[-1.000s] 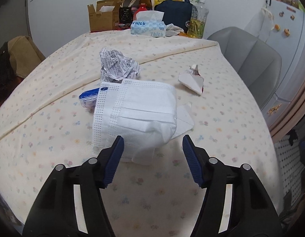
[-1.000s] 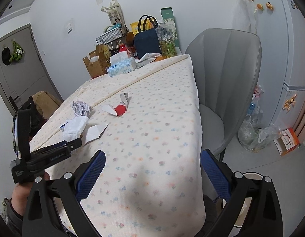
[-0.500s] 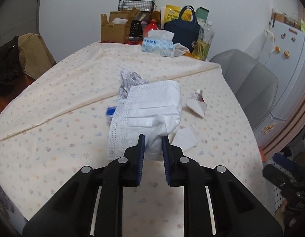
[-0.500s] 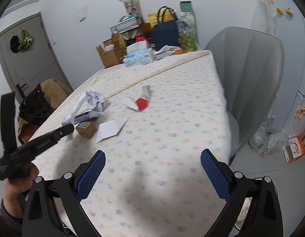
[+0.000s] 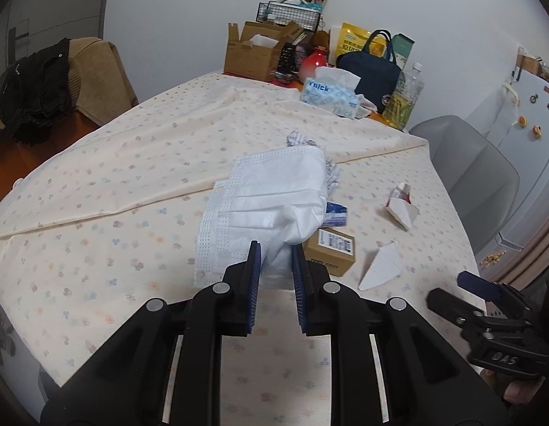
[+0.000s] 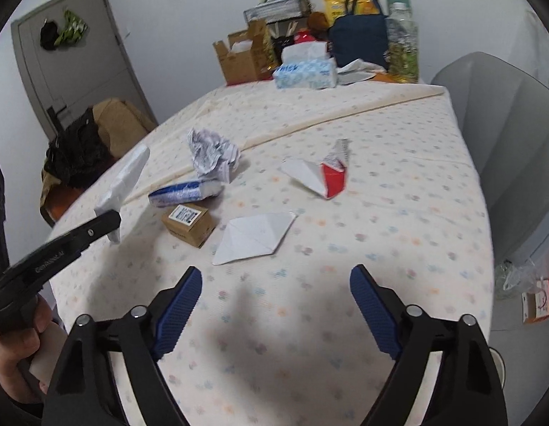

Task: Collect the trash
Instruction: 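Grasp the white face mask with the left gripper while the right gripper grasps the white paper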

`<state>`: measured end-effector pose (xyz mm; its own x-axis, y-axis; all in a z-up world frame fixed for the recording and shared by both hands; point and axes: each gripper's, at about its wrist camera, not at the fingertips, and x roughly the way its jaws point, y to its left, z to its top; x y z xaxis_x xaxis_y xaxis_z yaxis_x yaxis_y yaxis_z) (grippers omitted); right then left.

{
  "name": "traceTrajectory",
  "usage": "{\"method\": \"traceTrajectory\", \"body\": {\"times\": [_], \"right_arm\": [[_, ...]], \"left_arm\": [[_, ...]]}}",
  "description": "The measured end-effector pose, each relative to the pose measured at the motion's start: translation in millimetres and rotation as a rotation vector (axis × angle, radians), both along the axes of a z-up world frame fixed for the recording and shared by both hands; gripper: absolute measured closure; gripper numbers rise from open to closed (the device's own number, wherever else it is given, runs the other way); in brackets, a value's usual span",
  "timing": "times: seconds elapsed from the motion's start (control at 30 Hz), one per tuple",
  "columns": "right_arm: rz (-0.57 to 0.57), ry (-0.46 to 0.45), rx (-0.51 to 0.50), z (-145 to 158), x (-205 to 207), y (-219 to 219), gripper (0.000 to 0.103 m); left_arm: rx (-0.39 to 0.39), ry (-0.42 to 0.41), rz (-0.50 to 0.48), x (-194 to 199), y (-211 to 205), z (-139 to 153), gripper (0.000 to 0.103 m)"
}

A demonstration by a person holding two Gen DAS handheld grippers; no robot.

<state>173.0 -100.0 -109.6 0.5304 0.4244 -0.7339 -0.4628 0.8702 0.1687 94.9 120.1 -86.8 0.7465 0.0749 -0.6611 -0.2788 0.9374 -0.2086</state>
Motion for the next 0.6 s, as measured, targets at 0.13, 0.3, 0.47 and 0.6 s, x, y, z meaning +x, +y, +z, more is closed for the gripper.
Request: {"method": "traceTrajectory", "body": {"times": [0.13,0.3,0.47,0.6], "right_arm": [[0.042,0.003,-0.058,-8.8,12.3,24.0,0.028],[0.049,0.028,-0.087,-19.3,31.7,39.7,0.032],[0.055,0.018,-0.122,-25.5,46.3,49.2,0.033],[0.078,0.039,-0.088,-22.7,47.7,45.1,0.064]], "left_arm": [[0.001,0.011,0.018,0.8,7.5,-4.9,0.085],[-0.008,0.023,0.043,-0.1,18.8,-11.0,0.085],[-0.015,0.029,0.05,-1.5,24.6,-14.0,0.085],[-0.016,0.025,0.047,-3.5,23.6,-12.9,0.085]]}}
